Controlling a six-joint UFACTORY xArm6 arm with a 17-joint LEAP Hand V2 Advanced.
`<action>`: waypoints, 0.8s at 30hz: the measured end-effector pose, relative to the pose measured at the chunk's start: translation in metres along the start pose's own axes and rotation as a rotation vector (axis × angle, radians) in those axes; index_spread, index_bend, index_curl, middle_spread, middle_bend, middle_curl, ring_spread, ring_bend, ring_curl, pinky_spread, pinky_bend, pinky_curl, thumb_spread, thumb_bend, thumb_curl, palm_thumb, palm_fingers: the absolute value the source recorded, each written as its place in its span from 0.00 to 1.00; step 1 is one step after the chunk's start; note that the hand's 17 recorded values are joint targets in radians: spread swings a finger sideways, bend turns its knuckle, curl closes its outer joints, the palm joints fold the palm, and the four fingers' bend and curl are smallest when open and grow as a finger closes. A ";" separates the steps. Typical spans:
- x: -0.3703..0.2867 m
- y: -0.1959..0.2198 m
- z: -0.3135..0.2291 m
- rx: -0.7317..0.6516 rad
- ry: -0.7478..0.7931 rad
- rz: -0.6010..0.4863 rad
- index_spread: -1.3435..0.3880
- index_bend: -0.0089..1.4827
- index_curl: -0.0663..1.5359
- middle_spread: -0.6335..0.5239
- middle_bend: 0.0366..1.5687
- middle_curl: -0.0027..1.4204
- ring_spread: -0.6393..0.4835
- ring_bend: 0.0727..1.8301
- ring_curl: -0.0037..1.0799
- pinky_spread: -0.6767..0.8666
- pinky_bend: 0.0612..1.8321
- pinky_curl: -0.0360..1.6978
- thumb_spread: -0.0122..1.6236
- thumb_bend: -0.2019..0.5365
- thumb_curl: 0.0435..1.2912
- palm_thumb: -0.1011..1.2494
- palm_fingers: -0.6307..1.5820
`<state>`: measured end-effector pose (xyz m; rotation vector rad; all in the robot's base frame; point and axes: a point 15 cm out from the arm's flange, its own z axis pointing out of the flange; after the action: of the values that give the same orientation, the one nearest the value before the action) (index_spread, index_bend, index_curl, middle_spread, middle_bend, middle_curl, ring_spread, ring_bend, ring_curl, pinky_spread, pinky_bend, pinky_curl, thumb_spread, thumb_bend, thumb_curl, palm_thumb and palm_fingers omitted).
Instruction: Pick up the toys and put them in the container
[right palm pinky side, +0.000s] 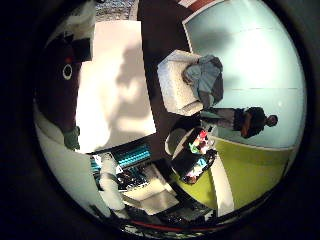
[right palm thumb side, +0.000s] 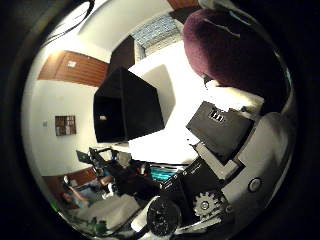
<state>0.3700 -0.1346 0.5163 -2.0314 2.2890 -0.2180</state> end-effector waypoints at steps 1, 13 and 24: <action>-0.011 0.000 -0.009 0.013 -0.002 -0.024 0.63 0.77 0.55 0.43 0.87 0.50 0.39 0.75 0.61 0.26 0.59 0.52 0.16 0.25 0.70 0.86 0.80; -0.148 0.013 -0.066 0.160 -0.070 -0.214 0.63 0.77 0.54 0.43 0.87 0.49 0.39 0.75 0.61 0.25 0.55 0.58 0.16 0.25 0.71 0.86 0.80; -0.257 0.023 -0.097 0.287 -0.184 -0.339 0.63 0.77 0.54 0.43 0.87 0.49 0.39 0.75 0.61 0.24 0.53 0.61 0.15 0.24 0.72 0.86 0.80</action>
<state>0.3641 0.1289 0.5988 -2.1665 1.6887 -0.3397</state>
